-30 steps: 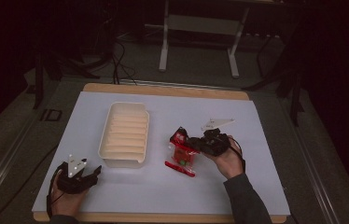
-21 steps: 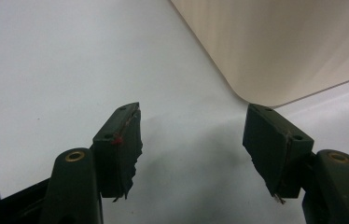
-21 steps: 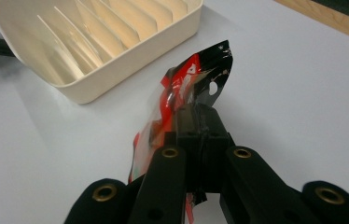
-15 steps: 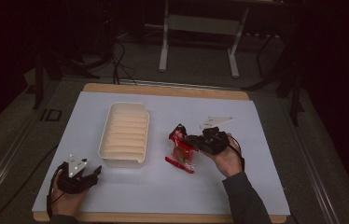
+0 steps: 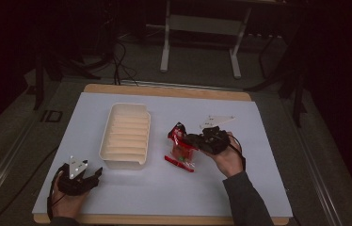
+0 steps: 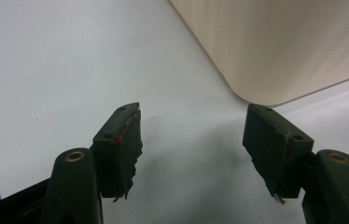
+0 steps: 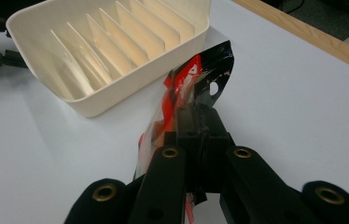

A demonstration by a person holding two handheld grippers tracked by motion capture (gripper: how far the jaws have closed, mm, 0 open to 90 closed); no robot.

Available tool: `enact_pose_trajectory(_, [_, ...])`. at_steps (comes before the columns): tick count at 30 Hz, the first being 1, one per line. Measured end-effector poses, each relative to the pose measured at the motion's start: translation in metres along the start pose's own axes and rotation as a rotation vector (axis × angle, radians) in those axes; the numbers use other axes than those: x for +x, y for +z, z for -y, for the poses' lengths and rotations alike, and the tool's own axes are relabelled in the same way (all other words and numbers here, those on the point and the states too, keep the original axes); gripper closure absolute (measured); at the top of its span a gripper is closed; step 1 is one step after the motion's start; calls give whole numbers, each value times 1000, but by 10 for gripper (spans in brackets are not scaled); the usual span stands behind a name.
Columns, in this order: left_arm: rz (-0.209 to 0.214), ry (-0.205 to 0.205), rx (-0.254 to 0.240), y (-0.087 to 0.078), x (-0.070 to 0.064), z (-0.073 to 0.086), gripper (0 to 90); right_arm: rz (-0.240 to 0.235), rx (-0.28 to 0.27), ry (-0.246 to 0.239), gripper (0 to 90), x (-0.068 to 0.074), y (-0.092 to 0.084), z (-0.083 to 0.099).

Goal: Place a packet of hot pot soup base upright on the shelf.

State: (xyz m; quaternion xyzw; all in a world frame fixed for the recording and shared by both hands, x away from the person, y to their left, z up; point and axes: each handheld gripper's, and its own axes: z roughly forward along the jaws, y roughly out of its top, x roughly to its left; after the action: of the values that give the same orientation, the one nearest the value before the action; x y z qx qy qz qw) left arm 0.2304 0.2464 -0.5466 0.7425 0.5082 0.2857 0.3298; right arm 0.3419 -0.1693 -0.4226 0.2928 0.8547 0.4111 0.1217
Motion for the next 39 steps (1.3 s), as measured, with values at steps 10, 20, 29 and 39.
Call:
enact_pose_trajectory(10, [1, 1, 7, 0, 0, 0, 372, -9, -15, -13, 895, 2, 0, -6])
enact_pose_trajectory(20, [3, -2, 7, 1, 0, 0, 372, -14, -28, -33, 895, 8, 0, -16])
enact_pose_trajectory(29, [2, -2, 6, 1, 0, 0, 372, -19, -35, -43, 895, 11, 1, -20])
enact_pose_trajectory(39, [3, -1, 6, 1, 0, 0, 372, -22, -43, -55, 895, 15, 2, -27])
